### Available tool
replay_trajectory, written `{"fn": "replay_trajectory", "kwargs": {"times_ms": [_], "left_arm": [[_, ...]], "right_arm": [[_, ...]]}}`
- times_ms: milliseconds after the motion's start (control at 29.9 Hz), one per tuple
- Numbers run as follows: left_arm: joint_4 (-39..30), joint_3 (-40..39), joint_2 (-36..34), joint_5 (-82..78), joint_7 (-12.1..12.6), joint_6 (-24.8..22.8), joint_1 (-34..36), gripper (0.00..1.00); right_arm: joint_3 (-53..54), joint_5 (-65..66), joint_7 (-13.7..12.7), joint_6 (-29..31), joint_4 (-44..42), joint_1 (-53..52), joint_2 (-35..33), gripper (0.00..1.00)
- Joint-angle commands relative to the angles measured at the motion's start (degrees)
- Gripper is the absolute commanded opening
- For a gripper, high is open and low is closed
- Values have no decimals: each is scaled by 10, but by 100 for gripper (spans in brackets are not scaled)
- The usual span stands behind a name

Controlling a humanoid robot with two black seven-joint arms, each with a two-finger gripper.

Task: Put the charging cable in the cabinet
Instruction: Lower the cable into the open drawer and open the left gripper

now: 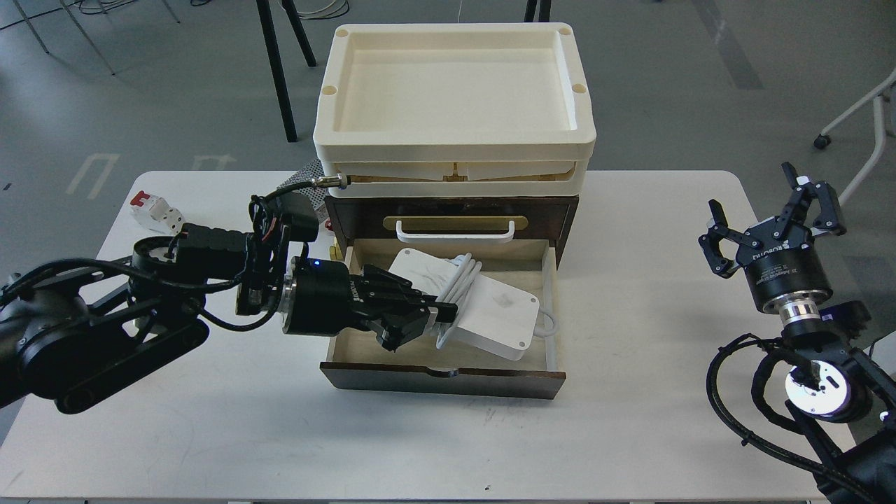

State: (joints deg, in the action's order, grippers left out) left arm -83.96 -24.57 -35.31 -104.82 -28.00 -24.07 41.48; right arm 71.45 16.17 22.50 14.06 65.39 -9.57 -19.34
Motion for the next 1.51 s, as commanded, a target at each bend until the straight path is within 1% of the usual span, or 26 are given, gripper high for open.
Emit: {"fn": "replay_trajectory", "kwargs": {"times_ms": [0, 67, 201, 334, 468, 569, 669, 769, 903, 970, 1003, 1037, 1070, 1137, 1171, 1237, 1271, 1338, 1472], "left_arm": [[53, 22, 18, 1, 0, 29, -3, 4], [82, 29, 33, 1, 0, 41, -3, 4], [124, 32, 60, 1, 0, 46, -3, 4], [147, 41, 75, 1, 0, 51, -3, 4], [175, 60, 88, 1, 0, 74, -3, 5], [181, 73, 91, 3, 0, 86, -4, 5], [199, 87, 102, 5, 0, 100, -5, 6], [226, 89, 118, 7, 0, 110, -7, 10], [231, 88, 123, 8, 0, 111, -16, 22], [231, 86, 126, 9, 0, 111, -17, 31], [232, 85, 129, 9, 0, 111, -17, 39], [231, 84, 130, 10, 0, 113, -18, 50], [231, 83, 130, 14, 0, 114, -18, 54], [231, 86, 129, 23, 0, 115, -17, 56], [231, 85, 130, 25, 0, 115, -17, 61], [229, 81, 129, 27, 0, 115, -16, 80], [226, 80, 129, 31, 0, 114, -16, 85], [223, 80, 125, 38, 0, 111, -14, 89], [205, 75, 107, 53, 0, 108, -10, 92]], "right_arm": [[0, 0, 0, 0, 0, 0, 0, 100], [0, 0, 0, 0, 0, 0, 0, 99], [0, 0, 0, 0, 0, 0, 0, 100], [0, 0, 0, 0, 0, 0, 0, 100], [0, 0, 0, 0, 0, 0, 0, 99], [0, 0, 0, 0, 0, 0, 0, 99], [0, 0, 0, 0, 0, 0, 0, 99], [0, 0, 0, 0, 0, -1, 0, 99], [0, 0, 0, 0, 0, -1, 0, 99], [0, 0, 0, 0, 0, -1, 0, 99], [0, 0, 0, 1, 0, 0, 0, 100], [0, 0, 0, 0, 0, -1, 0, 99], [1, 0, 0, 0, 0, -1, 0, 99], [1, 0, 0, 0, 0, -1, 0, 100], [0, 0, 0, 0, 0, 0, 0, 99], [1, 0, 0, 0, 0, -1, 0, 99], [0, 0, 1, 0, 0, -1, 0, 99], [1, 0, 0, 0, 0, -1, 0, 100], [1, 0, 0, 0, 0, -1, 0, 99]]}}
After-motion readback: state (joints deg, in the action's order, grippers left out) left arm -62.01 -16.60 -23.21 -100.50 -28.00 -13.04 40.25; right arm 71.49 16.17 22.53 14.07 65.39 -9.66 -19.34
